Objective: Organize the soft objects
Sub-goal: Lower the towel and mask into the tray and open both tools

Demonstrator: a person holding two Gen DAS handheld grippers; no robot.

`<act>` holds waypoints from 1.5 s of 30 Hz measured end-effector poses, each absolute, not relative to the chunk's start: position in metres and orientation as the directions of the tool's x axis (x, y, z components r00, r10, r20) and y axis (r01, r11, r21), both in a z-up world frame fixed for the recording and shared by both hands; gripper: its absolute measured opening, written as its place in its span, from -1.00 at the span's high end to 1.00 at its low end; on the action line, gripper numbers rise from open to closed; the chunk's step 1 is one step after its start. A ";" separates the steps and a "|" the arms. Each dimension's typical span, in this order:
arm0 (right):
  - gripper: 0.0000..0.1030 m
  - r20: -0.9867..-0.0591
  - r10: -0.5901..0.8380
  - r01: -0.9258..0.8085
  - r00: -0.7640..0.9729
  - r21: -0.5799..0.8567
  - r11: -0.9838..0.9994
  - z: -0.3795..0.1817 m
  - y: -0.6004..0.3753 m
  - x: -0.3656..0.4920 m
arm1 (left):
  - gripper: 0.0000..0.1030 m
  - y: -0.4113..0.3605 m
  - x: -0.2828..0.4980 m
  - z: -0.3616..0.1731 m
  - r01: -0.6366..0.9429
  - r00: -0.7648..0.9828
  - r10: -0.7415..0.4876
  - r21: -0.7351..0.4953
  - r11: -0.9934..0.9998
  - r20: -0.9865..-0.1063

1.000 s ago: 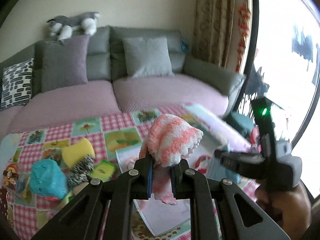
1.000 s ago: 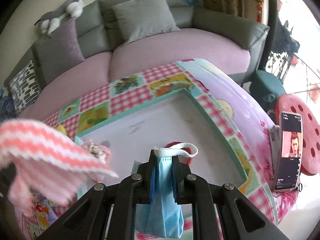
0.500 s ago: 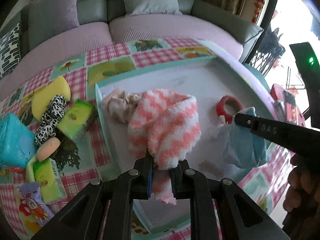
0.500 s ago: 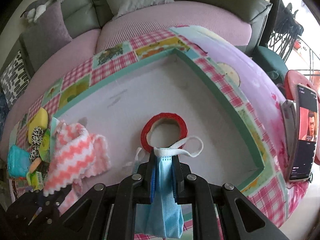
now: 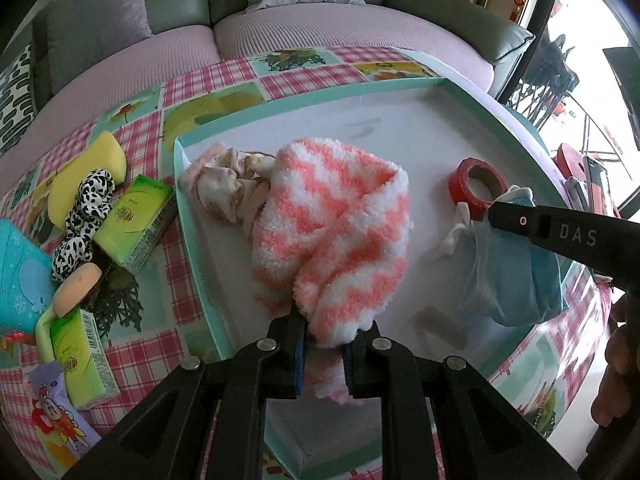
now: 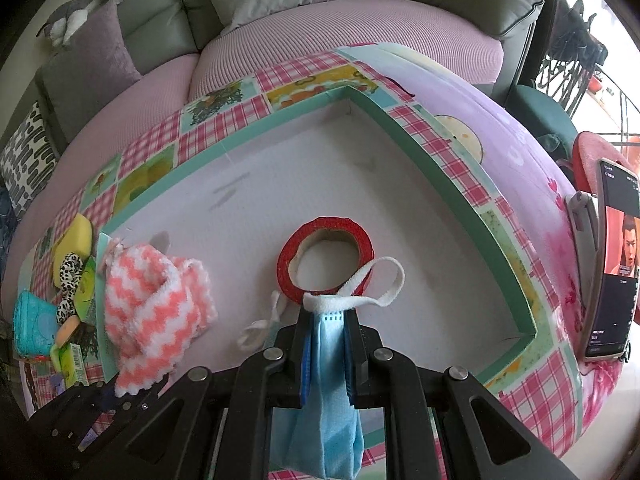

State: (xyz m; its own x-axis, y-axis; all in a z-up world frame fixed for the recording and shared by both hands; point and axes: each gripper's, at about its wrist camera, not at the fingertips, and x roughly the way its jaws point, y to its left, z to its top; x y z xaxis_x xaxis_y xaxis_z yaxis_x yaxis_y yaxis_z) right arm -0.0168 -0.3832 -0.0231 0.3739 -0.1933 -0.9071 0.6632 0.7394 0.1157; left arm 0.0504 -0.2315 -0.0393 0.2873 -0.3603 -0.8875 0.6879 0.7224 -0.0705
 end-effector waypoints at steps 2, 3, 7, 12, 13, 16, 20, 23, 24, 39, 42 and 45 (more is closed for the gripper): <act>0.72 -0.907 -0.195 0.664 0.373 0.114 0.739 -0.023 -0.383 -0.016 | 0.66 -0.231 0.051 -0.040 0.686 0.284 -0.360 -0.074 0.724 -0.889; 0.72 -0.908 -0.196 0.664 0.371 0.112 0.740 -0.023 -0.383 -0.016 | 0.66 -0.232 0.051 -0.040 0.685 0.283 -0.361 -0.076 0.725 -0.889; 0.72 -0.906 -0.203 0.664 0.370 0.105 0.740 -0.021 -0.382 -0.017 | 0.58 -0.230 0.051 -0.039 0.684 0.265 -0.366 -0.094 0.724 -0.892; 0.72 -0.899 -0.219 0.661 0.378 0.097 0.744 -0.015 -0.381 -0.018 | 0.31 -0.227 0.048 -0.034 0.678 0.254 -0.378 -0.115 0.726 -0.890; 0.72 -0.897 -0.221 0.660 0.382 0.098 0.745 -0.013 -0.380 -0.018 | 0.22 -0.226 0.047 -0.032 0.679 0.256 -0.382 -0.116 0.725 -0.888; 0.68 -0.893 -0.227 0.656 0.389 0.095 0.749 -0.009 -0.379 -0.019 | 0.17 -0.223 0.044 -0.024 0.682 0.263 -0.401 -0.125 0.720 -0.878; 0.58 -0.885 -0.234 0.651 0.402 0.097 0.753 -0.003 -0.377 -0.020 | 0.17 -0.216 0.042 -0.017 0.680 0.258 -0.420 -0.146 0.719 -0.870; 0.54 -0.879 -0.244 0.648 0.410 0.093 0.756 0.002 -0.375 -0.020 | 0.17 -0.211 0.042 -0.011 0.679 0.262 -0.437 -0.157 0.717 -0.860; 0.54 -0.876 -0.247 0.647 0.414 0.092 0.757 0.004 -0.374 -0.021 | 0.17 -0.208 0.041 -0.007 0.678 0.268 -0.443 -0.159 0.717 -0.855; 0.52 -0.856 -0.265 0.612 0.443 0.073 0.788 0.023 -0.358 -0.018 | 0.16 -0.159 0.075 0.014 0.510 0.398 -0.396 -0.159 0.845 -0.827; 0.22 -0.856 -0.256 0.596 0.450 0.074 0.800 0.023 -0.353 -0.014 | 0.16 -0.147 0.087 0.007 0.443 0.401 -0.349 -0.154 0.883 -0.847; 0.07 -0.853 -0.240 0.573 0.462 0.081 0.815 0.024 -0.346 -0.009 | 0.09 -0.135 0.094 0.000 0.381 0.410 -0.298 -0.135 0.915 -0.862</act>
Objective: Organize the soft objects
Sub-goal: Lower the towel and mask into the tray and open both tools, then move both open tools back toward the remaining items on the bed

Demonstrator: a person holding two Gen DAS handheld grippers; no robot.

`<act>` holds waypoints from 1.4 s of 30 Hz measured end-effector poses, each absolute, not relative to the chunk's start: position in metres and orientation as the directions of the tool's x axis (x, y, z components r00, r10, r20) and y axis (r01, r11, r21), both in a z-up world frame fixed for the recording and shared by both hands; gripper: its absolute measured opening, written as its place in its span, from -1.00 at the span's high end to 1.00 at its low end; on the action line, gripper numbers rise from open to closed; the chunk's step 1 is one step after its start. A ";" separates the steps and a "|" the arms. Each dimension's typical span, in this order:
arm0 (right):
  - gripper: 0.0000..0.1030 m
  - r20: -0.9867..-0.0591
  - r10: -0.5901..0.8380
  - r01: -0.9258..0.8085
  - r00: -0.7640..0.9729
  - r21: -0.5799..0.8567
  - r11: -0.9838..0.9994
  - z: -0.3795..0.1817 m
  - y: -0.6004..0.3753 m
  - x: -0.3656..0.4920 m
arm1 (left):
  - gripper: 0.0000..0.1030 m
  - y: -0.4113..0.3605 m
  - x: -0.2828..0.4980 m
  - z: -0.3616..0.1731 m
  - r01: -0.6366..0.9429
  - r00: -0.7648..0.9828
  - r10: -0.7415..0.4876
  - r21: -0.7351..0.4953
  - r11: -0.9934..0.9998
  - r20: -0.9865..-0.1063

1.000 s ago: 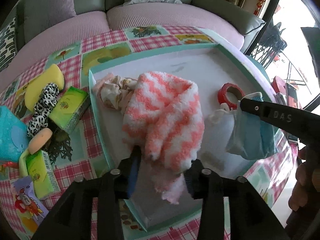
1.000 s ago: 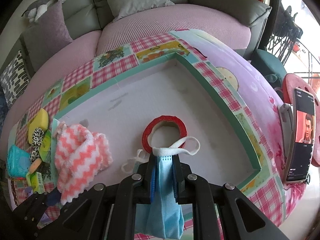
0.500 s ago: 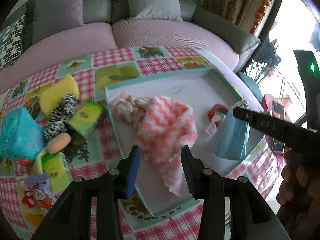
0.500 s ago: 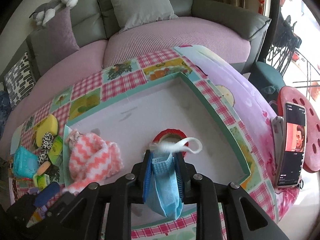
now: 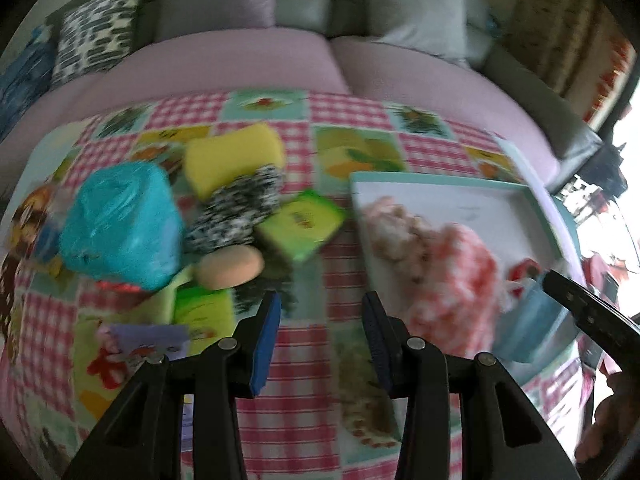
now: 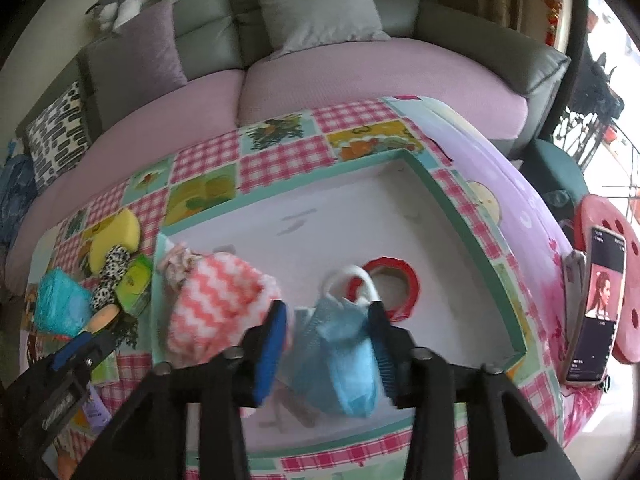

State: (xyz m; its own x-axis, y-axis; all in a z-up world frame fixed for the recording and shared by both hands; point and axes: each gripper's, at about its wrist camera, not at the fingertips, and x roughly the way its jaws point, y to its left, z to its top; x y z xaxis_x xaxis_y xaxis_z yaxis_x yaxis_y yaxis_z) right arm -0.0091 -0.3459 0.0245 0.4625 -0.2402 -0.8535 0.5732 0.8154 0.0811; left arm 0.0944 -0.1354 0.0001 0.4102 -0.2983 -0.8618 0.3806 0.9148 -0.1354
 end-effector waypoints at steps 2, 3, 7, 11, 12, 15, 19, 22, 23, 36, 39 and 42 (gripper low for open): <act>0.04 -0.851 -0.238 0.556 0.468 0.074 0.828 0.025 -0.340 -0.005 | -0.33 -0.128 0.099 -0.003 0.341 0.416 -0.272 -0.128 0.931 -0.868; -0.03 -0.851 -0.238 0.549 0.468 0.069 0.833 0.026 -0.336 -0.003 | -0.42 -0.124 0.100 -0.003 0.324 0.425 -0.263 -0.125 0.938 -0.866; -0.24 -0.849 -0.223 0.514 0.478 0.064 0.856 0.026 -0.323 0.004 | -0.42 -0.113 0.104 -0.002 0.276 0.450 -0.235 -0.116 0.954 -0.861; -0.54 -0.852 -0.207 0.479 0.481 0.058 0.876 0.025 -0.309 0.013 | -0.57 -0.105 0.108 -0.004 0.239 0.459 -0.192 -0.088 0.967 -0.868; -0.54 -0.853 -0.201 0.473 0.482 0.060 0.879 0.024 -0.306 0.015 | -0.71 -0.102 0.109 -0.005 0.225 0.462 -0.182 -0.084 0.971 -0.868; -0.68 -0.856 -0.181 0.452 0.484 0.068 0.889 0.022 -0.298 0.019 | -0.74 -0.097 0.111 -0.004 0.197 0.474 -0.162 -0.076 0.977 -0.866; -0.97 -0.858 -0.179 0.433 0.481 0.055 0.900 0.020 -0.292 0.023 | -0.76 -0.090 0.113 -0.006 0.166 0.471 -0.141 -0.070 0.984 -0.871; -1.00 -0.858 -0.169 0.424 0.484 0.062 0.904 0.019 -0.289 0.024 | -0.78 -0.086 0.113 -0.007 0.153 0.465 -0.148 -0.085 0.985 -0.873; -1.00 -0.858 -0.165 0.422 0.486 0.065 0.904 0.018 -0.288 0.024 | -0.78 -0.084 0.113 -0.007 0.150 0.465 -0.149 -0.088 0.985 -0.873; -1.00 -0.859 -0.143 0.394 0.492 0.074 0.916 0.011 -0.264 0.027 | -0.81 -0.065 0.104 0.003 0.144 0.491 -0.167 -0.110 0.983 -0.855; -1.00 -0.863 -0.156 0.396 0.481 0.055 0.917 0.008 -0.258 0.028 | -0.81 -0.057 0.102 0.009 0.149 0.506 -0.178 -0.117 0.982 -0.844; -1.00 -0.863 -0.133 0.375 0.488 0.069 0.924 0.008 -0.252 0.029 | -0.81 -0.047 0.100 0.016 0.167 0.508 -0.185 -0.115 0.979 -0.841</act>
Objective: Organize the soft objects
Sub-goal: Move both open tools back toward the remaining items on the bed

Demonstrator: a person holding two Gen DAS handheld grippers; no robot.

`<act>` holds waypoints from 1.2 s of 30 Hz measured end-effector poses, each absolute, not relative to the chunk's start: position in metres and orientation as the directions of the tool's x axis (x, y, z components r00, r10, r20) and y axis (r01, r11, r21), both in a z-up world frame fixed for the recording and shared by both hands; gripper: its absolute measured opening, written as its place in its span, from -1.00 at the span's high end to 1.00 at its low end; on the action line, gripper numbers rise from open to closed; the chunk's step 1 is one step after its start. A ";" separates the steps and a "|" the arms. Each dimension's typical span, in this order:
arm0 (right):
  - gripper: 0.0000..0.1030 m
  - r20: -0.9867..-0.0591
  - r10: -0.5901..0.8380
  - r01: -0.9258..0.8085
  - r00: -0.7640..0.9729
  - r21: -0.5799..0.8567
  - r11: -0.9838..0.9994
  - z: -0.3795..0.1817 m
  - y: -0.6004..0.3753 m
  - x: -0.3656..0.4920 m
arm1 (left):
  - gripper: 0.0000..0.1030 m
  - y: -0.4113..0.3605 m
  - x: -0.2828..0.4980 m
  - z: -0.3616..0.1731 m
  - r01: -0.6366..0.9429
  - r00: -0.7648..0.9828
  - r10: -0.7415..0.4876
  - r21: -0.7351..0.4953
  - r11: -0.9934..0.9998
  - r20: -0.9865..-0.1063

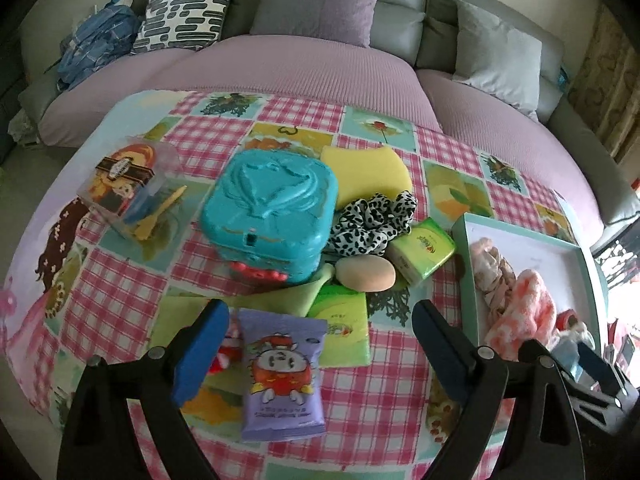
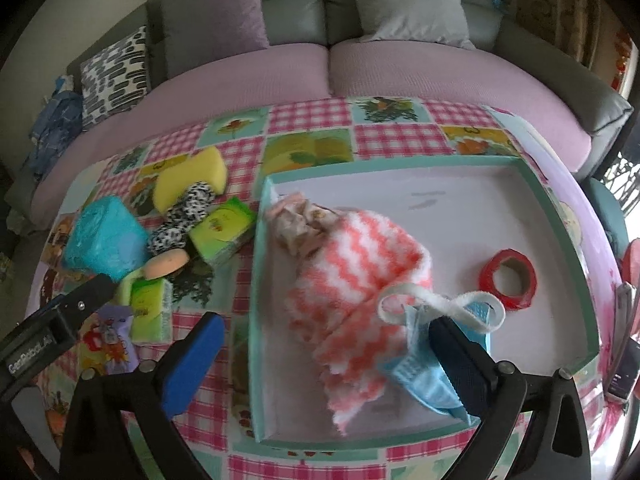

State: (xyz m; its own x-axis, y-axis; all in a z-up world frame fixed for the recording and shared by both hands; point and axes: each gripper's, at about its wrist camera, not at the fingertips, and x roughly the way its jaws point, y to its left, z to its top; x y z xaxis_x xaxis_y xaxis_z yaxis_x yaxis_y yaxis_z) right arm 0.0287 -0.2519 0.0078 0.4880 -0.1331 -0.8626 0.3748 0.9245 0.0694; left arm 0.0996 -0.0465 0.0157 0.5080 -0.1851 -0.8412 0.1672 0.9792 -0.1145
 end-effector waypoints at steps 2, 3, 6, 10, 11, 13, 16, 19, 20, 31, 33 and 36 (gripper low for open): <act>-1.00 -0.860 -0.125 0.363 0.495 0.074 0.929 0.009 -0.247 0.030 | -0.81 -0.037 0.098 0.022 0.168 0.521 -0.173 -0.099 0.981 -0.836; -1.00 -0.859 -0.119 0.357 0.498 0.078 0.931 0.010 -0.244 0.031 | -0.81 -0.032 0.098 0.027 0.164 0.530 -0.159 -0.083 0.983 -0.833; -1.00 -0.857 -0.094 0.331 0.507 0.093 0.939 0.011 -0.235 0.035 | -0.81 -0.014 0.099 0.038 0.138 0.558 -0.122 -0.053 0.989 -0.821; -1.00 -0.851 -0.066 0.296 0.521 0.107 0.949 0.011 -0.218 0.043 | -0.81 0.011 0.101 0.040 0.106 0.564 -0.110 -0.061 0.993 -0.819; -1.00 -0.850 -0.050 0.281 0.525 0.118 0.952 0.011 -0.213 0.045 | -0.81 0.017 0.102 0.039 0.093 0.559 -0.108 -0.067 0.993 -0.822; -1.00 -0.850 -0.029 0.262 0.526 0.129 0.956 0.010 -0.205 0.049 | -0.81 0.031 0.105 0.034 0.058 0.545 -0.099 -0.080 0.995 -0.833; -1.00 -0.855 -0.024 0.236 0.519 0.116 0.965 0.008 -0.192 0.054 | -0.81 0.045 0.109 0.024 0.020 0.522 -0.094 -0.099 0.995 -0.848; -1.00 -0.858 0.008 0.196 0.513 0.126 0.973 0.006 -0.177 0.060 | -0.81 0.057 0.113 0.013 -0.018 0.495 -0.081 -0.104 0.994 -0.865; -1.00 -0.859 0.016 0.185 0.512 0.129 0.974 0.005 -0.173 0.060 | -0.81 0.059 0.113 0.010 -0.024 0.490 -0.079 -0.104 0.994 -0.868; -1.00 -0.885 0.087 0.089 0.458 0.143 0.986 -0.013 -0.131 0.075 | -0.81 0.073 0.124 -0.027 -0.072 0.387 -0.104 -0.143 0.987 -0.916; -1.00 -0.893 0.087 0.084 0.441 0.138 0.987 -0.018 -0.126 0.077 | -0.81 0.078 0.126 -0.029 -0.086 0.384 -0.104 -0.148 0.985 -0.917; -1.00 -0.899 0.102 0.071 0.425 0.146 0.987 -0.024 -0.118 0.081 | -0.81 0.086 0.129 -0.031 -0.113 0.381 -0.103 -0.157 0.981 -0.919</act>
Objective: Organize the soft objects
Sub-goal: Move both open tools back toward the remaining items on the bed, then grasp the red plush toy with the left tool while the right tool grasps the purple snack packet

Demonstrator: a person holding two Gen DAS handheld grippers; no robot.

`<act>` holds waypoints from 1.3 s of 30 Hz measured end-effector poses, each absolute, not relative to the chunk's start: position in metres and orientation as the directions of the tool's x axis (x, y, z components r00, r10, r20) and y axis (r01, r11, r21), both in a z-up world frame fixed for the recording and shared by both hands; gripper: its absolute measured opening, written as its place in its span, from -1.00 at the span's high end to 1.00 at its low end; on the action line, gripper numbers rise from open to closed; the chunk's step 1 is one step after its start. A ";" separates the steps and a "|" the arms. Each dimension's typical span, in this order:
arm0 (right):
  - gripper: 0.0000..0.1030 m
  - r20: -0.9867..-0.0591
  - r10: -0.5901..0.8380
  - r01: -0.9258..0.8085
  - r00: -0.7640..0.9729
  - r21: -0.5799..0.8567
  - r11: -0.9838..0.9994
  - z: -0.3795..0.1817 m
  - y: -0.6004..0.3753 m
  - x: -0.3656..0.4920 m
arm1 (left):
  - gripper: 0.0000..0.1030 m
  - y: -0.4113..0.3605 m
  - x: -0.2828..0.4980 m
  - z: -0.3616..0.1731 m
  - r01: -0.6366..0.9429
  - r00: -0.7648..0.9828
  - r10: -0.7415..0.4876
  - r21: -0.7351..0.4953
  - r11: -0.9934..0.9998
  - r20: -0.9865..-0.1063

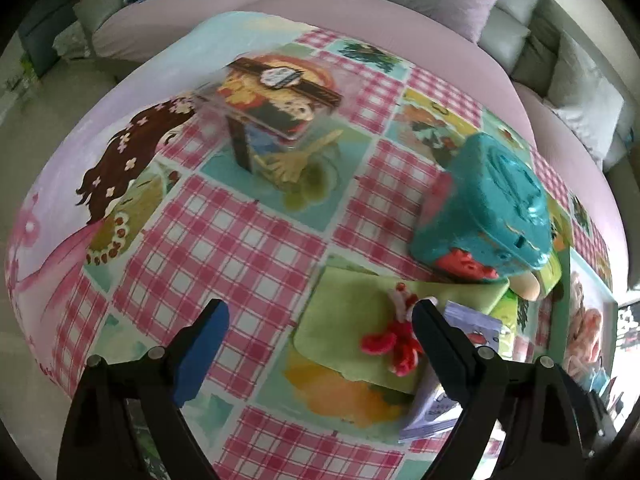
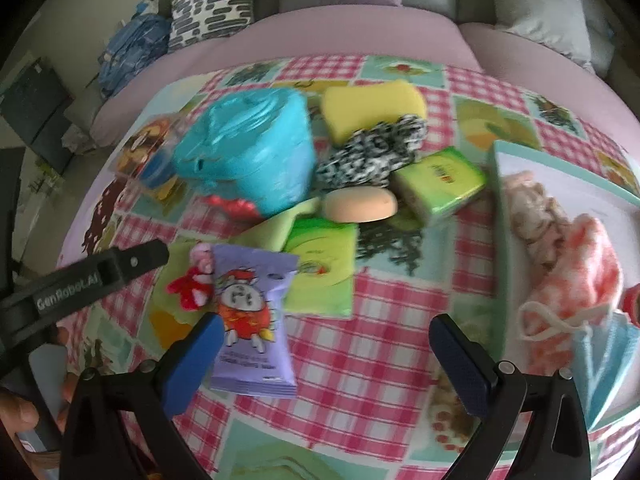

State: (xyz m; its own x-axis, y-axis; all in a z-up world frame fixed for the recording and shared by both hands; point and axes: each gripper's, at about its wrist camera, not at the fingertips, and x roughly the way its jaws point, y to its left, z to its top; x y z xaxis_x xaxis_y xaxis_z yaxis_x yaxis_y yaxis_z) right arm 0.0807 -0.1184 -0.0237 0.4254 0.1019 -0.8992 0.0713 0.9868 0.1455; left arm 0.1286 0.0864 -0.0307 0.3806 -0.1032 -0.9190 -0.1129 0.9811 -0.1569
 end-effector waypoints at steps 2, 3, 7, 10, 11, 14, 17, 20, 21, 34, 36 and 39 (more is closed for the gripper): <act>-1.00 -0.903 0.115 0.051 0.415 0.149 0.987 -0.028 -0.109 0.083 | -0.81 0.090 0.130 -0.033 -0.126 0.377 -0.104 -0.162 0.979 -0.920; -1.00 -0.904 0.118 0.043 0.411 0.148 0.988 -0.030 -0.104 0.083 | -0.81 0.092 0.130 -0.034 -0.130 0.375 -0.106 -0.165 0.978 -0.921; -1.00 -0.914 0.112 0.023 0.390 0.131 0.991 -0.038 -0.091 0.087 | -0.81 0.096 0.131 -0.036 -0.146 0.371 -0.109 -0.174 0.974 -0.922; -1.00 -0.920 0.113 0.018 0.376 0.129 0.992 -0.045 -0.083 0.091 | -0.81 0.099 0.130 -0.037 -0.150 0.368 -0.109 -0.174 0.973 -0.924; -1.00 -0.922 0.112 0.015 0.372 0.127 0.992 -0.047 -0.081 0.093 | -0.81 0.100 0.129 -0.037 -0.150 0.366 -0.109 -0.175 0.973 -0.924; -1.00 -0.927 0.109 0.004 0.358 0.118 0.993 -0.053 -0.072 0.097 | -0.81 0.100 0.129 -0.037 -0.151 0.366 -0.112 -0.178 0.972 -0.924; -1.00 -0.933 0.105 -0.006 0.345 0.110 0.994 -0.060 -0.063 0.100 | -0.81 0.101 0.129 -0.036 -0.150 0.368 -0.114 -0.180 0.972 -0.923; -1.00 -0.938 0.095 -0.017 0.333 0.095 0.995 -0.066 -0.055 0.103 | -0.81 0.099 0.130 -0.036 -0.147 0.367 -0.119 -0.184 0.972 -0.923; -1.00 -0.940 0.092 -0.020 0.328 0.090 0.996 -0.069 -0.054 0.103 | -0.81 0.099 0.130 -0.036 -0.143 0.368 -0.120 -0.184 0.972 -0.922; -0.86 -0.941 0.057 0.023 0.335 0.068 0.997 -0.074 -0.073 0.108 | -0.81 0.091 0.134 -0.037 -0.113 0.358 -0.190 -0.244 0.963 -0.914; -0.76 -0.940 0.055 0.023 0.336 0.066 0.998 -0.074 -0.076 0.108 | -0.80 0.087 0.134 -0.036 -0.099 0.356 -0.200 -0.250 0.963 -0.913; -0.63 -0.939 0.054 0.021 0.339 0.065 0.998 -0.075 -0.077 0.109 | -0.80 0.083 0.134 -0.036 -0.080 0.351 -0.221 -0.265 0.961 -0.910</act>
State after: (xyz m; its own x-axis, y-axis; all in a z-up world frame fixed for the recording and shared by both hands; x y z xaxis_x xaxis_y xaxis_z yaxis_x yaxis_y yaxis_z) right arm 0.1087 -0.0773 -0.0753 0.3391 0.0538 -0.9392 0.0214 0.9977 0.0649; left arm 0.1343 0.0825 -0.0357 0.3508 -0.2214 -0.9099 -0.0800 0.9610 -0.2647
